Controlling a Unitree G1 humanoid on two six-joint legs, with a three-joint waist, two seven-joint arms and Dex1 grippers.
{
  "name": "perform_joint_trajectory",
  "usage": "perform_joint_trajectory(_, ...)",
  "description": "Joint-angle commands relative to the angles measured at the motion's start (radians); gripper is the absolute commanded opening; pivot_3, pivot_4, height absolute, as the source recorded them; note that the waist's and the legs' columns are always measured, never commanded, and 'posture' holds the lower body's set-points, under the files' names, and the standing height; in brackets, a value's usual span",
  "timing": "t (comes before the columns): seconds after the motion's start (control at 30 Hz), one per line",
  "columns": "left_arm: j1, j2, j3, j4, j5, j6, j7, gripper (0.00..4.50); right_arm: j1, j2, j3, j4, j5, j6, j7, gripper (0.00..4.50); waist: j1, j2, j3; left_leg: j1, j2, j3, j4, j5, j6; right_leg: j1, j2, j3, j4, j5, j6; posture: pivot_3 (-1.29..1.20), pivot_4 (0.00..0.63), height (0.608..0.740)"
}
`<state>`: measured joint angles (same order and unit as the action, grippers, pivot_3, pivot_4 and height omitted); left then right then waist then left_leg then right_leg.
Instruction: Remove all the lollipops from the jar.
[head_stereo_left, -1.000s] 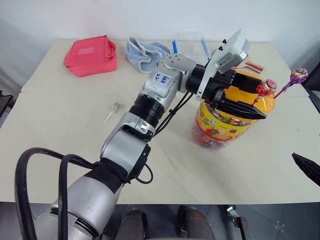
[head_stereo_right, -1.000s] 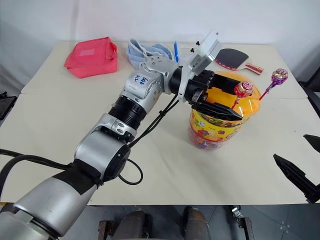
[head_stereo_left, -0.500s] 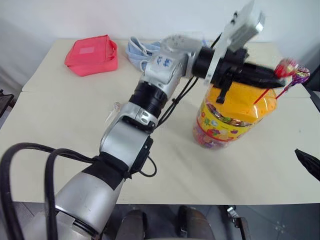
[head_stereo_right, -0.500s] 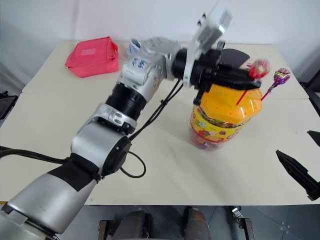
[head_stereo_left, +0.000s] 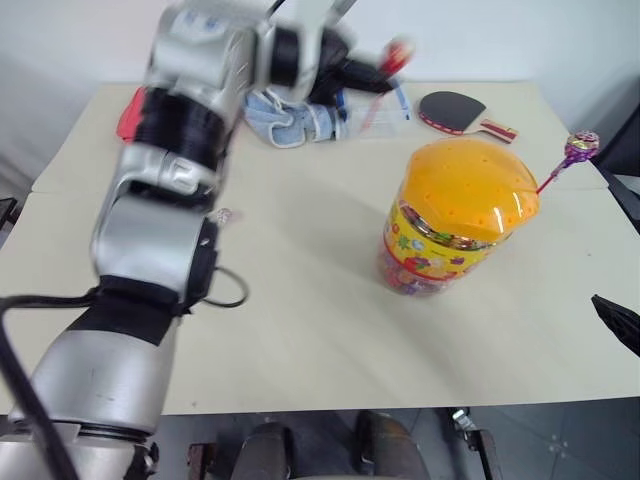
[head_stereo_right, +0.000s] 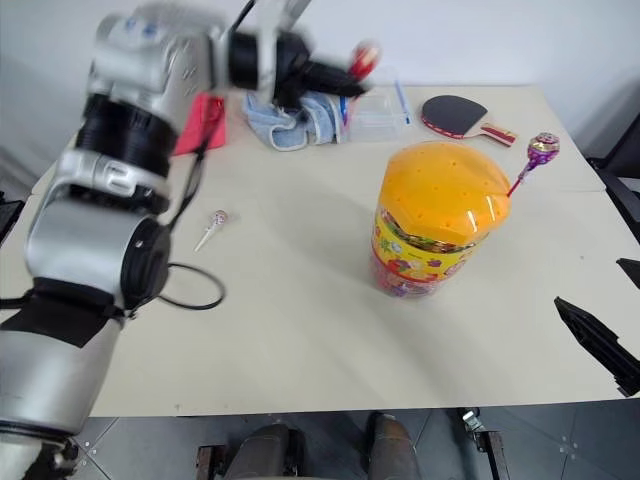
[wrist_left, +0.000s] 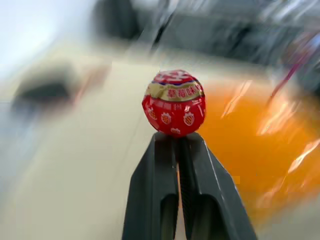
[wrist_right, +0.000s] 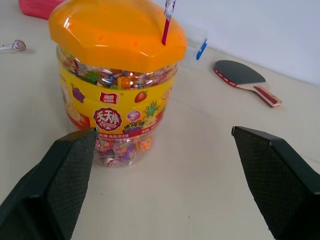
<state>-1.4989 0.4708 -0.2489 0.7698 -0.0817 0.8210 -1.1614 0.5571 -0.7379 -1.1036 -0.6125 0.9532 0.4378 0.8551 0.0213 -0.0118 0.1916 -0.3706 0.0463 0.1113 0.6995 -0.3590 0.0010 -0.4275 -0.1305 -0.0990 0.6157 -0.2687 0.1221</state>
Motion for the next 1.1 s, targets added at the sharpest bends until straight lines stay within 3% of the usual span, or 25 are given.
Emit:
perform_joint_trajectory(0.03, 0.107, 0.189, -0.151, -0.263, 0.038, 0.185, -0.145, 0.02, -0.020, -0.034, -0.002, 0.026, 0.002, 0.000, 0.016, 4.50, -0.005, -0.002, 0.001, -0.001, 0.000, 0.000, 0.000, 0.000, 0.000, -0.001, 0.000, 0.000, 0.000, 0.000, 0.000, 0.00, 0.150, 0.740)
perform_joint_trajectory(0.13, 0.226, 0.357, -0.262, -0.437, 0.033, 0.319, -0.223, 0.02, -0.053, -0.066, 0.024, 0.058, -0.007, 0.003, 0.025, 4.50, -0.002, -0.003, 0.002, -0.001, 0.000, 0.000, 0.000, 0.000, -0.001, -0.002, 0.001, 0.001, 0.000, 0.000, 0.000, 0.00, 0.150, 0.740)
perform_joint_trajectory(0.27, 0.335, 0.501, -0.336, -0.563, 0.026, 0.394, -0.255, 0.02, -0.104, -0.097, 0.064, 0.092, -0.022, 0.003, 0.037, 4.50, 0.013, -0.004, 0.002, -0.001, 0.000, 0.000, 0.001, 0.000, -0.001, -0.001, 0.000, 0.001, 0.000, 0.000, 0.000, 0.00, 0.150, 0.740)
perform_joint_trajectory(0.5, 0.454, 0.621, -0.355, -0.730, -0.031, 0.496, -0.253, 0.02, -0.169, -0.126, 0.113, 0.129, -0.043, 0.010, 0.053, 4.50, 0.021, -0.004, 0.002, -0.001, 0.000, -0.001, 0.004, 0.000, -0.001, -0.001, 0.000, 0.002, 0.003, 0.000, 0.000, 0.00, 0.150, 0.740)
perform_joint_trajectory(0.73, 0.455, 0.663, -0.325, -0.798, -0.088, 0.537, -0.228, 1.98, -0.184, -0.132, 0.107, 0.139, -0.051, 0.025, 0.076, 4.50, 0.022, -0.004, 0.002, 0.000, 0.000, 0.000, 0.004, 0.000, -0.001, 0.000, 0.000, 0.002, 0.003, 0.000, 0.000, 0.00, 0.150, 0.740)
perform_joint_trajectory(1.0, 0.309, 0.641, -0.241, -0.712, -0.127, 0.424, -0.252, 4.47, -0.179, -0.140, 0.064, 0.123, -0.040, 0.062, 0.075, 4.50, 0.027, -0.004, 0.002, 0.000, 0.000, 0.000, 0.004, 0.000, -0.001, -0.001, 0.000, 0.002, 0.003, 0.000, 0.000, 0.00, 0.150, 0.740)
perform_joint_trajectory(1.1, 0.284, 0.563, -0.127, -0.642, -0.184, 0.317, -0.247, 4.49, -0.205, -0.156, 0.074, 0.123, -0.021, 0.101, 0.041, 4.50, 0.027, -0.004, 0.002, 0.000, 0.000, 0.000, 0.004, 0.000, -0.001, 0.000, 0.000, 0.002, 0.004, 0.000, 0.000, 0.00, 0.150, 0.740)
